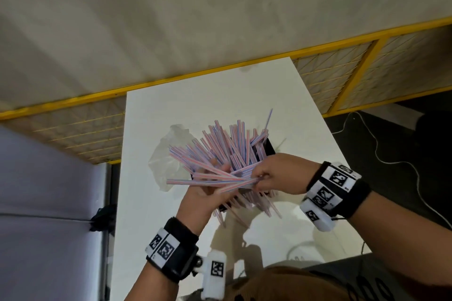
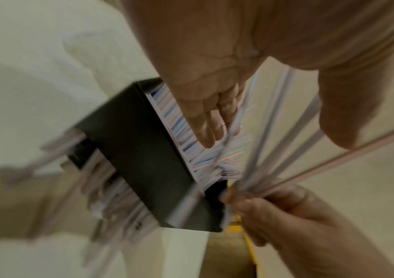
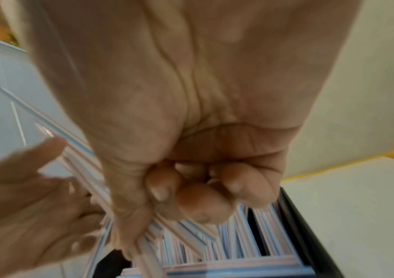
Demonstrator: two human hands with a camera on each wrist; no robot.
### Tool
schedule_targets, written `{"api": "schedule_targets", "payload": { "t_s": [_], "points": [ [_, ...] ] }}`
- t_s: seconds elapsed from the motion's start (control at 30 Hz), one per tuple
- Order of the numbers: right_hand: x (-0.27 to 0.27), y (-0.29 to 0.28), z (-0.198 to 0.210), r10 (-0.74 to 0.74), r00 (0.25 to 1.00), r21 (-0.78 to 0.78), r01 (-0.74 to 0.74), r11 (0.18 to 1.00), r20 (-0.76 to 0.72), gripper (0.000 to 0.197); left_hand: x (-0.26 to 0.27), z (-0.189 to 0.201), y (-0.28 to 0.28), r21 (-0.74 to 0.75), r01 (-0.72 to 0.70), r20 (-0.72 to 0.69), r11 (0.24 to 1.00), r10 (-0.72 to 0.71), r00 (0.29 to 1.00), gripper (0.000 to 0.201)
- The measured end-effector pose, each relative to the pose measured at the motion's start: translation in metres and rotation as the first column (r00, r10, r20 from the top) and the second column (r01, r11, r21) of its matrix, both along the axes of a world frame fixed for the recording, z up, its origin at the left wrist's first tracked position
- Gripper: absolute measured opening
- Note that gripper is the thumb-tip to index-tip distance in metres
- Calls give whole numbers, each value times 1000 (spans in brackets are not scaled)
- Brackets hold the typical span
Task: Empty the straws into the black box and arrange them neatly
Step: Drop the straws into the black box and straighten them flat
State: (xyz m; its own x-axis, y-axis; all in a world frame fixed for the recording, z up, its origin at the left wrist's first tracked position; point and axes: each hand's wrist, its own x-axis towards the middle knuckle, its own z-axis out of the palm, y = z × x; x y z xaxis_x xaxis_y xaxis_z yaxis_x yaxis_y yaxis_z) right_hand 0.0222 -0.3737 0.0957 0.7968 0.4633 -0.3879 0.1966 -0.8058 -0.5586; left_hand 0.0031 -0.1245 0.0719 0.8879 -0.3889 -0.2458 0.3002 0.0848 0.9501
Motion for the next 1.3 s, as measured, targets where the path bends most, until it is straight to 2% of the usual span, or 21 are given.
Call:
{"api": "schedule_targets", "payload": {
  "t_s": [0.1,0.17,0.23,0.3,0.37,0.5,0.6,0.67,0.77,0.87,1.0,1.17,1.3],
  "points": [
    [19,12,-7,25,999,-74,-24,997,25,13,16,-5,-12,-225,-139,-128,964,112,985,76],
    [30,15,-14,11,999,-128,-6,992,38,13,26,-10,-20,-261,-249,-223,933,192,956,63],
    [37,18,-20,-34,998,-155,42,987,55,14,38,-15,-25,-222,-366,-315,904,289,904,38],
    [39,20,-25,-64,996,-192,73,979,57,18,46,-21,-27,-191,-367,-326,911,293,899,11],
    [37,23,-28,-83,995,-213,94,973,57,21,51,-29,-26,-176,-340,-332,924,269,904,15],
    [27,31,-32,-167,985,-156,172,973,45,32,47,-45,-22,-129,-472,-510,872,350,786,19],
    [25,39,-36,-222,974,-191,227,955,48,38,45,-51,-20,-98,-484,-528,870,367,766,20],
    [25,42,-38,-210,970,-216,232,948,122,38,45,-51,-20,-93,-496,-544,863,373,751,18],
    [23,45,-40,-159,957,-144,197,970,242,31,46,-52,-19,-84,-541,-585,837,398,707,9],
    [23,48,-43,-57,973,-162,95,982,223,34,46,-50,-21,-84,-524,-587,847,383,713,14],
    [26,48,-46,-36,979,-233,83,969,202,25,46,-40,-25,-112,-496,-564,861,356,745,16],
    [26,32,-42,-95,977,-218,136,966,189,24,52,-15,-5,-188,-449,-355,874,366,861,30],
    [26,18,-39,-71,966,-307,148,940,249,31,55,-4,23,-121,-464,-214,878,433,876,32]
  ]
}}
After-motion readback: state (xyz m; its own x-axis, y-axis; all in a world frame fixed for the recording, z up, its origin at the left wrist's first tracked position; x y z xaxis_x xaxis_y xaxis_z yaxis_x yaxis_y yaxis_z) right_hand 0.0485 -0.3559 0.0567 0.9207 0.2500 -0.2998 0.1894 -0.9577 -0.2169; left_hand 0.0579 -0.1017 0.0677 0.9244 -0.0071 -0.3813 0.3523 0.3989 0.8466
